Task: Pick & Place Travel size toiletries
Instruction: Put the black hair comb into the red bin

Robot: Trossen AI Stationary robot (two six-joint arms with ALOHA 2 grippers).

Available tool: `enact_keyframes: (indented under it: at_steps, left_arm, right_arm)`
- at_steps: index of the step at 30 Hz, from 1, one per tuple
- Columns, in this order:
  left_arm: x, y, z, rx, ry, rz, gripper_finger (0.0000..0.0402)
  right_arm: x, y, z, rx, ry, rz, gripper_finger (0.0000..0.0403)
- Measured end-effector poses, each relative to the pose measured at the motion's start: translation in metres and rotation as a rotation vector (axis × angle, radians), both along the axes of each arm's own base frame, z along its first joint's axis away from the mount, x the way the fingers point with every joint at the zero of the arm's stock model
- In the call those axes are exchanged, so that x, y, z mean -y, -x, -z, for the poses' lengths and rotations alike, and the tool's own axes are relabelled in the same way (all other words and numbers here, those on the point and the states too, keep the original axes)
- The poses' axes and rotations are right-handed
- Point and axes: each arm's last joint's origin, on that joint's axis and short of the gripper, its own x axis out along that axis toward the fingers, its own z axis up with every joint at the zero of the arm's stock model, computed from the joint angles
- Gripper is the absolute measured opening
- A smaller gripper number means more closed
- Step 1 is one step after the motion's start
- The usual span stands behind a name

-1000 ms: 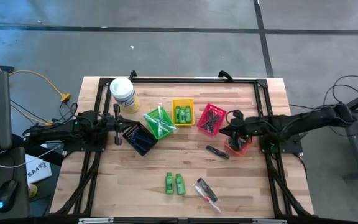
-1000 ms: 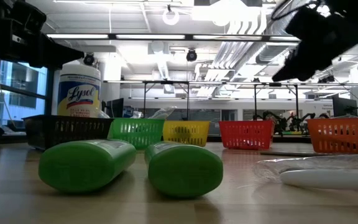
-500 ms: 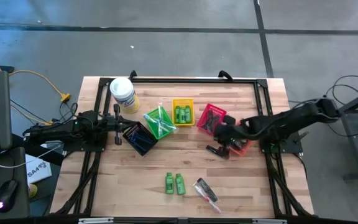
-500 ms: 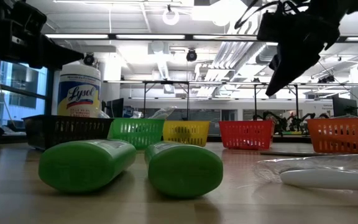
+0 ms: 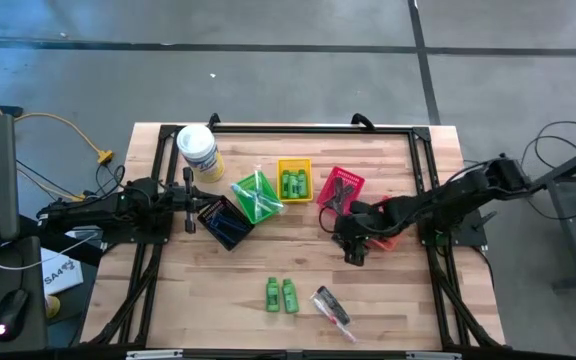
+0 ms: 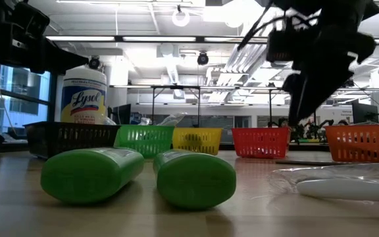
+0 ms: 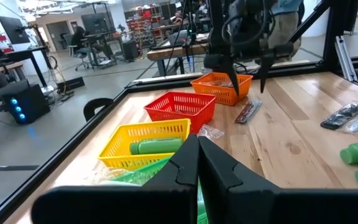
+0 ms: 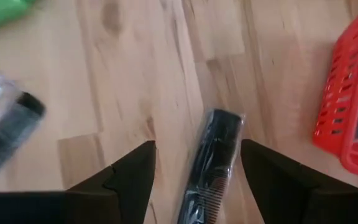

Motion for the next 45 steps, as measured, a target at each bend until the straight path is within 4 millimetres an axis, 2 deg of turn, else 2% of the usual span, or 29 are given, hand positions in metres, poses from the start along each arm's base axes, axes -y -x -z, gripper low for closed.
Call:
enact_keyframes:
  at_steps: [8,15,29,39,45]
  left_arm:
    - [0.0,0.0,0.0,0.0,-0.004,0.0,0.0]
    - [0.0,0.0,0.0,-0.001,-0.004,0.0,0.0]
    - [0.0,0.0,0.0,-0.003,-0.003,0.0,0.0]
    - [0.0,0.0,0.001,-0.009,-0.002,0.001,0.0]
    - [0.0,0.0,0.001,-0.008,-0.003,0.001,0.0]
  right_arm:
    - [-0.003,-0.007,0.028,-0.114,0.004,0.047,0.023]
    - [-0.003,-0.01,0.045,-0.186,0.02,0.074,0.023]
    - [-0.001,-0.007,0.051,-0.231,0.07,0.089,0.023]
    - [-0.006,-0.013,0.067,-0.27,0.049,0.032,0.023]
    - [-0.012,-0.012,0.066,-0.248,0.05,-0.006,0.0214]
